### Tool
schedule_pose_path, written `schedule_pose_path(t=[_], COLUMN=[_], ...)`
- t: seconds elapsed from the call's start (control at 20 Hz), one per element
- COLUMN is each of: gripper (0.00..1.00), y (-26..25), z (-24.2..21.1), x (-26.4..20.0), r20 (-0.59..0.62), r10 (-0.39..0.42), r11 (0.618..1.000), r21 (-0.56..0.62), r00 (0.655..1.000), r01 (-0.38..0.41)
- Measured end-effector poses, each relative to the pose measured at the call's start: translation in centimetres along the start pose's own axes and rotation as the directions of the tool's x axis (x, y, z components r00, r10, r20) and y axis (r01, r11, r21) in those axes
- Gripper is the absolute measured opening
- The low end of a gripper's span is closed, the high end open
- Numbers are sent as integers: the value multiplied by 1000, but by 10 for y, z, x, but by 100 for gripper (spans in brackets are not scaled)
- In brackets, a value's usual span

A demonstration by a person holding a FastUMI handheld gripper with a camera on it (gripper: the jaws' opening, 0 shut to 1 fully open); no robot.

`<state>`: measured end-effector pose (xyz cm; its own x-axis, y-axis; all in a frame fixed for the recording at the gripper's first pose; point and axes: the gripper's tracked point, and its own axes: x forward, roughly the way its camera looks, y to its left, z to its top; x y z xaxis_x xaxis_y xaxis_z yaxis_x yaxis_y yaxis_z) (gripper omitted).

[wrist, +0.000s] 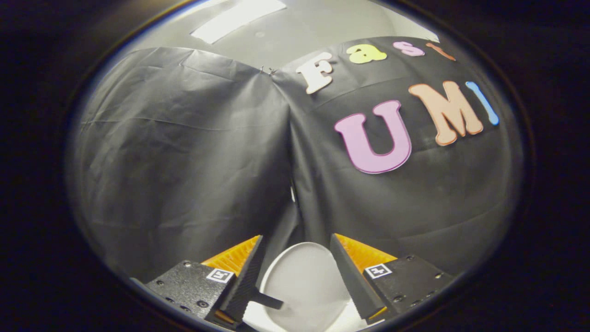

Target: Open the toilet lid.

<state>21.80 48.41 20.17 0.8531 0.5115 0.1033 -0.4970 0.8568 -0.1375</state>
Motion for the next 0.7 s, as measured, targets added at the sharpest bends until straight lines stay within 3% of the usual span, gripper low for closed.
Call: schedule_pose_path(t=[0.4, 0.7], gripper=[88, 88], y=[-98, -167], z=[26, 39], x=[-66, -131], r20=[43, 97], r10=[-140, -277], r11=[989, 958], r21=[-33, -45], r00=[989, 956], r01=[141, 282])
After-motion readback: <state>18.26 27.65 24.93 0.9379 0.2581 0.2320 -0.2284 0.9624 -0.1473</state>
